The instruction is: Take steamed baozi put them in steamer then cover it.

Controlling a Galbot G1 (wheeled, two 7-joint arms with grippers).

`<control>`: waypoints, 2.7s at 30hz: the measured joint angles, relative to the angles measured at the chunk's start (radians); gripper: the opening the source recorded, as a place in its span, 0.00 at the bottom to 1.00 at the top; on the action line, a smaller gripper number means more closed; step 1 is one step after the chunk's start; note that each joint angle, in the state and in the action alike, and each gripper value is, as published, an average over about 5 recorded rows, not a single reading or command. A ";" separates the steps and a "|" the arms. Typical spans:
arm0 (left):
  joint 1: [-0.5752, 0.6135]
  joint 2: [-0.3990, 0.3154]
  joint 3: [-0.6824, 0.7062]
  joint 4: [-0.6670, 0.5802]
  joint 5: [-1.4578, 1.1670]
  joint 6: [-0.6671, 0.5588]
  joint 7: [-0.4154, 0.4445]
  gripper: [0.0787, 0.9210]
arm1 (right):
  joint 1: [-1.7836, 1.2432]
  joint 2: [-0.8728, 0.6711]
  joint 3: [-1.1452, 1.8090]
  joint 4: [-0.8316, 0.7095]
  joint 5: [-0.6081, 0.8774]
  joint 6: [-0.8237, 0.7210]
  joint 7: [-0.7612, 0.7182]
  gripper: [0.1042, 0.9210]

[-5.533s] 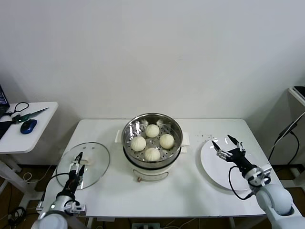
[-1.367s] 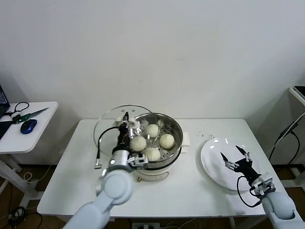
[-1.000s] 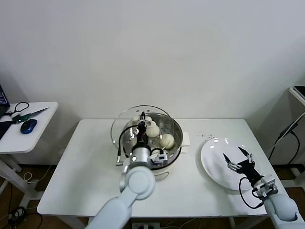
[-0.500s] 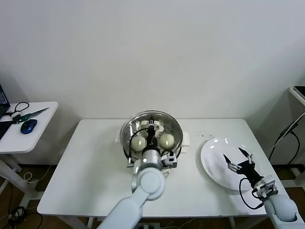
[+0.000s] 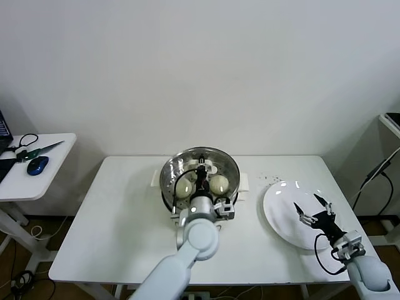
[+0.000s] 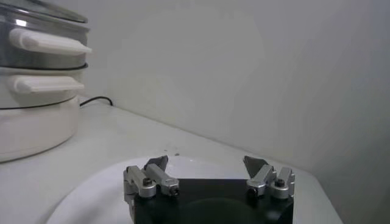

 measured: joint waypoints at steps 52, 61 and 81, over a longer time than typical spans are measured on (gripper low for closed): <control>0.035 0.109 0.010 -0.105 -0.074 0.001 0.014 0.67 | -0.007 0.009 0.016 0.010 -0.034 -0.034 0.004 0.88; 0.115 0.177 -0.030 -0.237 -0.132 0.001 -0.001 0.88 | -0.001 0.009 0.019 0.028 -0.030 -0.065 0.017 0.88; 0.421 0.229 -0.464 -0.398 -0.746 -0.107 -0.345 0.88 | -0.039 0.039 0.027 0.098 0.012 -0.078 0.035 0.88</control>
